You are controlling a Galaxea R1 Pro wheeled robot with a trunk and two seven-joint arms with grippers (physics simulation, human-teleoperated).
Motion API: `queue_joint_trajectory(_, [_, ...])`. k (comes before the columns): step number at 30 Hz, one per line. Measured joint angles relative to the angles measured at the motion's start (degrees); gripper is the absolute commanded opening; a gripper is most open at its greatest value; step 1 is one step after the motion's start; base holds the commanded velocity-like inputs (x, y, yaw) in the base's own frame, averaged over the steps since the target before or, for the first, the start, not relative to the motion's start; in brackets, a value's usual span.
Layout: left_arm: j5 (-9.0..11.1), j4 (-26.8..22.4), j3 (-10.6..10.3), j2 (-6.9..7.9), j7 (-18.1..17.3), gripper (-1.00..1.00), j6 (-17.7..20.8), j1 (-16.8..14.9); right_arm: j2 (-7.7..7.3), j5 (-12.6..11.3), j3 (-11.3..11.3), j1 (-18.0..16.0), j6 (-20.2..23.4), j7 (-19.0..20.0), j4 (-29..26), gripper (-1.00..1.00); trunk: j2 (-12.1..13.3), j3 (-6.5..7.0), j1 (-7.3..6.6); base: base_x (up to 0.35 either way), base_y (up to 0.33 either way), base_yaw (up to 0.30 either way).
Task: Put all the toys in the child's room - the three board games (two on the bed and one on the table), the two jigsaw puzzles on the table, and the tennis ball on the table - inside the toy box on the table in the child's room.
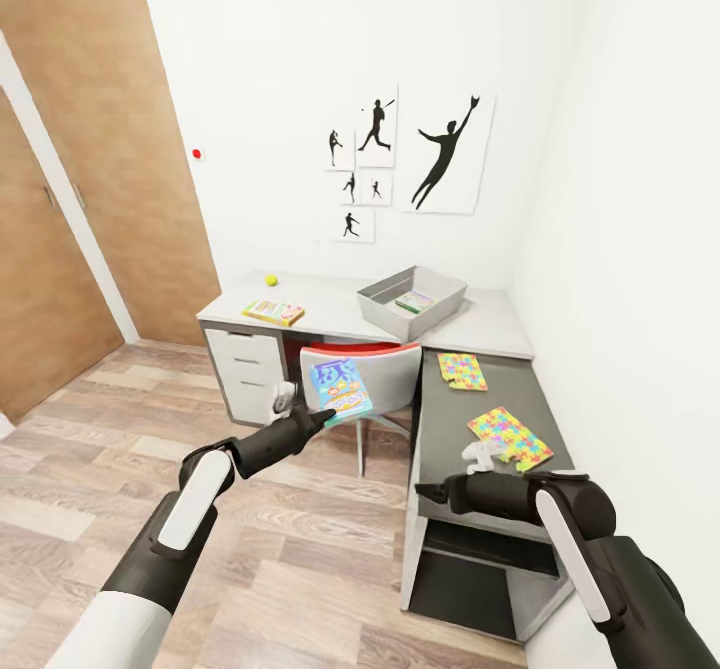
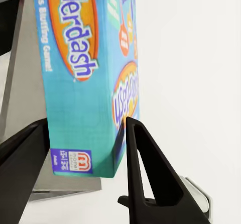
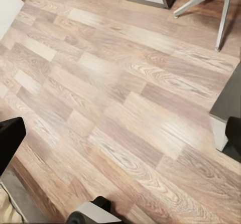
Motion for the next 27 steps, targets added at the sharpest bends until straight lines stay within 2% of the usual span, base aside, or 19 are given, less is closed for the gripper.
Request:
queue_joint_trajectory(8, [-0.02,0.0,0.01,0.0,0.06,-1.0,0.01,0.0,-0.03,0.0,0.0,0.03,0.0,0.0,-0.08,1.0,0.0,0.0,0.0,0.017,0.0,0.3])
queue_joint_trajectory(13, [-0.06,0.01,0.0,0.03,0.25,-1.0,-0.01,0.0,-0.08,-0.01,-0.05,0.05,0.0,0.0,-0.46,1.0,0.0,0.0,-0.02,0.175,0.0,0.25])
queue_joint_trajectory(27, [-0.17,0.02,-0.02,0.04,0.35,-1.0,-0.03,-0.02,-0.29,-0.1,-0.22,0.25,0.0,-0.01,-2.06,1.0,-0.01,0.0,-0.03,0.292,0.0,0.065])
